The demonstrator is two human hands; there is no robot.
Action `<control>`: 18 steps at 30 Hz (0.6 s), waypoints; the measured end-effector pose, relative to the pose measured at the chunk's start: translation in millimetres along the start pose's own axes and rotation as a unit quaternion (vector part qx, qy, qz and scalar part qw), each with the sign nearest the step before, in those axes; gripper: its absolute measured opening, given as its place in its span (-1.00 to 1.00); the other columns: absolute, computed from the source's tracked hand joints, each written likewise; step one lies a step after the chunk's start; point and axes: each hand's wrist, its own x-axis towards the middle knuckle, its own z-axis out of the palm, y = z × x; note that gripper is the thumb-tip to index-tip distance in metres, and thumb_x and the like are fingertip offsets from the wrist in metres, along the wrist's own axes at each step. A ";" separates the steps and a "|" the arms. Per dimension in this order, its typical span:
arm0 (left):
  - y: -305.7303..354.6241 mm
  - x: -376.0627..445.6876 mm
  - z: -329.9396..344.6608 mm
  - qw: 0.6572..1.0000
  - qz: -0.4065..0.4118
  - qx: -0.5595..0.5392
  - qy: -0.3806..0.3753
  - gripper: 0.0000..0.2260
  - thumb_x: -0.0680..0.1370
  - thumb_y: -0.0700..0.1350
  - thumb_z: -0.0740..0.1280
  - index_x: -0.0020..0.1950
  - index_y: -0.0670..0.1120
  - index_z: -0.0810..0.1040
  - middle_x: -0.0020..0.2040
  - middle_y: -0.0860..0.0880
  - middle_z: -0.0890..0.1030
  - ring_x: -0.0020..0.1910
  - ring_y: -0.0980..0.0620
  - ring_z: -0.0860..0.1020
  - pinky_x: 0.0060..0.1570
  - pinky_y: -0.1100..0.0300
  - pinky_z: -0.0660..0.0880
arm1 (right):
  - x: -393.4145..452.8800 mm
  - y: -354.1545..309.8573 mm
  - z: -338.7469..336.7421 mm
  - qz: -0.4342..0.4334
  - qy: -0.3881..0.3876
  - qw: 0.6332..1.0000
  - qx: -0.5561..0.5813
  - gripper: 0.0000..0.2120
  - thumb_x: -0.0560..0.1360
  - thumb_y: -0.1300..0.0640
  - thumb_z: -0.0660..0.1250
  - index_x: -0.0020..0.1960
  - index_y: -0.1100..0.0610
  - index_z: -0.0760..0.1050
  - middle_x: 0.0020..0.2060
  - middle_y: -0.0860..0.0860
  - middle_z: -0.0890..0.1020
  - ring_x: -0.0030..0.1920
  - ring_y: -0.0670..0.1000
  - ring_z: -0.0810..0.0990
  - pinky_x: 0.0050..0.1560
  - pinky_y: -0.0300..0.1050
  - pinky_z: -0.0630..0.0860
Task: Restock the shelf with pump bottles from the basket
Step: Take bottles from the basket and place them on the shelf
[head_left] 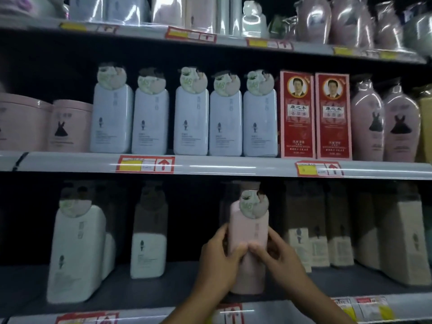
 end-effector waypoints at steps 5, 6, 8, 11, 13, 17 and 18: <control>-10.3 1.1 18.1 0.999 -0.016 0.043 0.007 -0.50 0.33 0.09 0.48 0.25 0.16 0.49 0.11 0.17 0.67 0.07 0.21 0.64 0.04 0.16 0.63 | 16.7 16.3 -11.6 0.099 0.032 0.994 -0.045 -0.69 0.40 0.03 0.55 0.07 0.02 0.53 -0.05 -0.03 0.72 -0.05 -0.08 0.71 -0.07 -0.11 0.65; -10.4 -0.3 18.2 0.999 -0.021 0.044 0.013 -0.47 0.32 0.12 0.49 0.28 0.18 0.48 0.11 0.18 0.67 0.06 0.22 0.64 0.03 0.18 0.64 | 16.0 19.4 -12.5 0.102 0.035 0.992 -0.062 -0.69 0.37 0.05 0.58 0.04 0.04 0.55 -0.09 -0.02 0.73 -0.08 -0.07 0.72 -0.07 -0.07 0.66; -10.0 -1.7 19.0 0.998 -0.035 0.050 0.008 -0.42 0.33 0.08 0.51 0.33 0.22 0.42 0.12 0.17 0.66 0.05 0.20 0.64 0.02 0.22 0.63 | 13.2 23.4 -13.2 0.097 0.032 0.991 -0.092 -0.67 0.34 0.10 0.60 0.05 0.04 0.58 -0.13 -0.04 0.75 -0.12 -0.08 0.72 -0.14 -0.08 0.66; -8.4 -3.3 20.1 0.996 -0.068 0.052 -0.004 -0.29 0.38 -0.10 0.53 0.42 0.27 0.31 0.22 0.13 0.58 0.13 0.13 0.59 0.10 0.22 0.60 | 8.6 28.2 -9.5 0.087 0.043 0.989 -0.112 -0.65 0.37 0.13 0.58 0.09 0.00 0.56 -0.12 -0.05 0.73 -0.14 -0.10 0.71 -0.17 -0.20 0.61; -9.0 -3.3 20.6 0.996 -0.074 0.044 0.000 -0.26 0.40 -0.12 0.54 0.46 0.26 0.28 0.27 0.11 0.55 0.19 0.09 0.57 0.18 0.14 0.58 | 6.9 27.9 -5.1 0.078 0.054 0.989 -0.115 -0.66 0.40 0.14 0.56 0.12 -0.02 0.55 -0.10 -0.08 0.72 -0.10 -0.11 0.70 -0.13 -0.25 0.60; -15.3 -1.3 21.9 0.997 -0.067 0.050 0.003 -0.24 0.39 -0.07 0.54 0.47 0.26 0.25 0.32 0.10 0.53 0.25 0.10 0.54 0.25 0.11 0.55 | 1.1 23.7 -1.3 0.074 0.057 0.990 -0.108 -0.67 0.45 0.13 0.51 0.16 -0.06 0.52 -0.05 -0.11 0.70 -0.06 -0.19 0.67 -0.22 -0.38 0.54; -16.0 -1.2 21.7 0.997 -0.066 0.048 -0.002 -0.24 0.40 -0.08 0.54 0.48 0.25 0.24 0.34 0.10 0.52 0.26 0.10 0.53 0.24 0.12 0.56 | -1.4 21.6 -1.5 0.082 0.054 0.990 -0.100 -0.66 0.45 0.12 0.51 0.18 -0.05 0.51 -0.01 -0.10 0.70 -0.04 -0.18 0.67 -0.22 -0.39 0.55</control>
